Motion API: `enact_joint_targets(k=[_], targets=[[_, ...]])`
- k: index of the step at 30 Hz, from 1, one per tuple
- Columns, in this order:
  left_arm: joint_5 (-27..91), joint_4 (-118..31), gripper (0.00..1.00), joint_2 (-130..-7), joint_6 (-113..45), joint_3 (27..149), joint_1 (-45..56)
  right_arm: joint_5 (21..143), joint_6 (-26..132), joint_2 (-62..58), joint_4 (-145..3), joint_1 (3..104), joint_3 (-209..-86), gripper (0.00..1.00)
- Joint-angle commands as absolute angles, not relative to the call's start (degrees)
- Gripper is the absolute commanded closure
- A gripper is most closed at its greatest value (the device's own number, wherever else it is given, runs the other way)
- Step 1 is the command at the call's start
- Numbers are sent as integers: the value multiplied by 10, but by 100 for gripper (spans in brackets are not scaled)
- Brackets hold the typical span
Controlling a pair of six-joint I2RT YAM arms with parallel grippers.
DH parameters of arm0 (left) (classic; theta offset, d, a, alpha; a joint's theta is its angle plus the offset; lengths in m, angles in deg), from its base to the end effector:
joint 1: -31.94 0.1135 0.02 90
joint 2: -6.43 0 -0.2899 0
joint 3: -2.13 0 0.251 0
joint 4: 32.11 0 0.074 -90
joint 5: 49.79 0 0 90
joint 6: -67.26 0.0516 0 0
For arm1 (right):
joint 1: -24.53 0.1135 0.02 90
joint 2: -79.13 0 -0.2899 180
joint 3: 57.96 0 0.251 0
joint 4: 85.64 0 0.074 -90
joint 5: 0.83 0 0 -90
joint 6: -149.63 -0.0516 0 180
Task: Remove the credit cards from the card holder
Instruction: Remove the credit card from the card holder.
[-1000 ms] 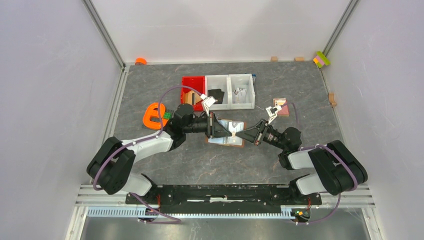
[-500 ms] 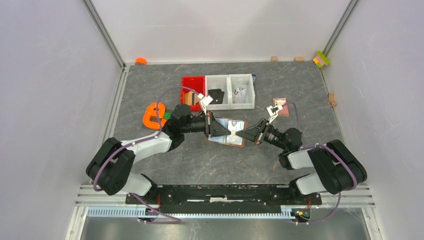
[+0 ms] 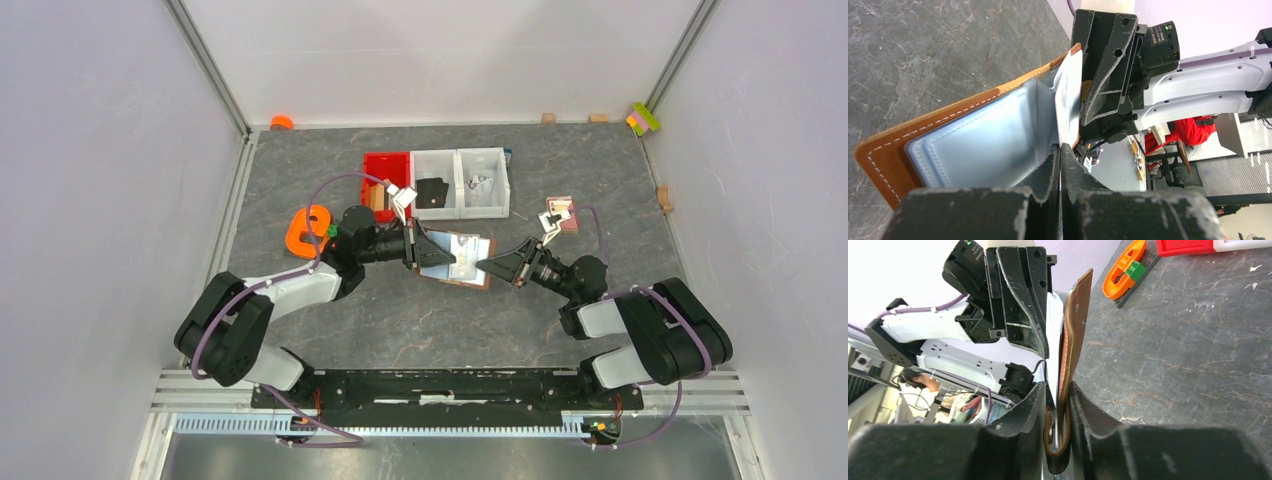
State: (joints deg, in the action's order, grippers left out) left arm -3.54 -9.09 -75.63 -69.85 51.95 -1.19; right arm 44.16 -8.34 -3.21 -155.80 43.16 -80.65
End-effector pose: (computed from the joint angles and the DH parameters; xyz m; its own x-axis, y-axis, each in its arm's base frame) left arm 0.2335 -0.1950 0.2489 -0.7994 -0.1103 -0.5906 0.5594 0.2220 -0.7986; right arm 0.1938 0.1038 0.2044 -0.7553 0.4370 -0.4884 -0.4921 0.1139 0.8630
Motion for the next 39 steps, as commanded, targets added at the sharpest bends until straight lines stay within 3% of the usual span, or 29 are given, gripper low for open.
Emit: enact_joint_targets(k=[1,4,10,16,18,22,28,33,39], targets=[[-46,-51,98,-769,-719,525,-10,428,-91,-34,-1671,431,-802,69],[-53,-46,98,-779,-724,529,-14,427,-91,-35,-1673,432,-803,64],[-60,-42,98,-784,-727,534,-19,425,-89,-41,-1663,434,-807,68],[-69,-40,98,-783,-724,538,-26,427,-74,-37,-1629,434,-810,95],[-69,-39,96,-781,-724,538,-27,428,-73,-35,-1624,434,-810,100],[-72,-21,87,-779,-731,532,-27,428,-76,-36,-1629,433,-808,100],[-82,23,94,-776,-751,521,-26,427,-88,-44,-1646,433,-807,100],[-86,55,81,-767,-762,511,-26,424,-109,-53,-1677,431,-805,100],[-87,73,86,-761,-767,504,-26,422,-126,-63,-1705,429,-803,100]])
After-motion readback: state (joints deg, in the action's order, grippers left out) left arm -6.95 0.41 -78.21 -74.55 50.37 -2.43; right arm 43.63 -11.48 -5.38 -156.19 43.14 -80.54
